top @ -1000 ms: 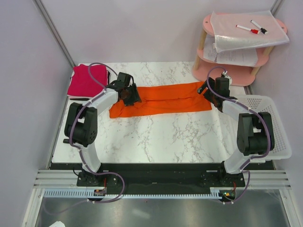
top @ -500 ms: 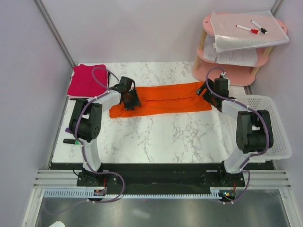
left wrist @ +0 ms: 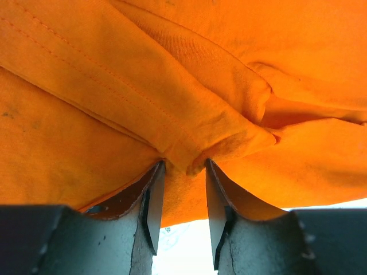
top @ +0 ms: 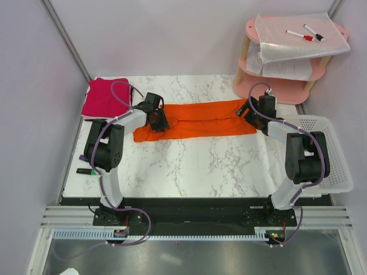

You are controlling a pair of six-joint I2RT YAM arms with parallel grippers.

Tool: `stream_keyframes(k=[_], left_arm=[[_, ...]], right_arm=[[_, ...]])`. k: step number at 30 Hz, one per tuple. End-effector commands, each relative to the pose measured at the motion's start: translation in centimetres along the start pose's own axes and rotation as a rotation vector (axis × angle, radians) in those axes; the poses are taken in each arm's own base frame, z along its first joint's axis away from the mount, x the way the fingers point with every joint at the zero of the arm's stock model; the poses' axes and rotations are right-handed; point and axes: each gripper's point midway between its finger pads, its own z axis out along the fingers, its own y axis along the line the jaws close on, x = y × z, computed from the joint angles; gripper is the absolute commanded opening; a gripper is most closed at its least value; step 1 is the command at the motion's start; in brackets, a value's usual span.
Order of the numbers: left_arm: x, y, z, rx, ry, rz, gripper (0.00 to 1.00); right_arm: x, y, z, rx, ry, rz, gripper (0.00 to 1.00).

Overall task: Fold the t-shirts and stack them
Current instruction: Fold the other side of the tshirt into a rectangle

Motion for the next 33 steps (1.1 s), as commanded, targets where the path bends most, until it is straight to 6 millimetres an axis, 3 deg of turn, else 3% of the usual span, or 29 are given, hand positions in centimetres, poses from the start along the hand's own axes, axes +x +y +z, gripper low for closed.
stream_keyframes(k=[1,11,16,28,29,33], left_arm=[[-1.9,-1.1,0.0,0.017,-0.064,-0.016,0.42],[-2.5,-0.9,-0.5,0.003,-0.092,-0.018,0.43],[-2.8,0.2,-0.7,-0.041,-0.129,-0.033,0.43],[-3.5,-0.2,-1.3,-0.021,-0.166,-0.036,0.44],[-3.6,-0.3,-1.6,-0.015,-0.176,-0.036,0.45],[-3.8,-0.4,-1.9,0.008,-0.201,-0.033,0.64]], right_arm=[[-1.3,1.5,0.3,-0.049,-0.029,-0.001,0.87],[-0.6,1.6,0.6,-0.063,-0.004,0.005,0.87],[-0.2,1.6,0.8,-0.076,0.008,0.013,0.86],[0.3,1.7,0.9,-0.087,0.025,0.009,0.86],[0.4,1.6,1.0,-0.085,0.025,0.011,0.86],[0.5,1.7,1.2,-0.092,0.028,0.011,0.86]])
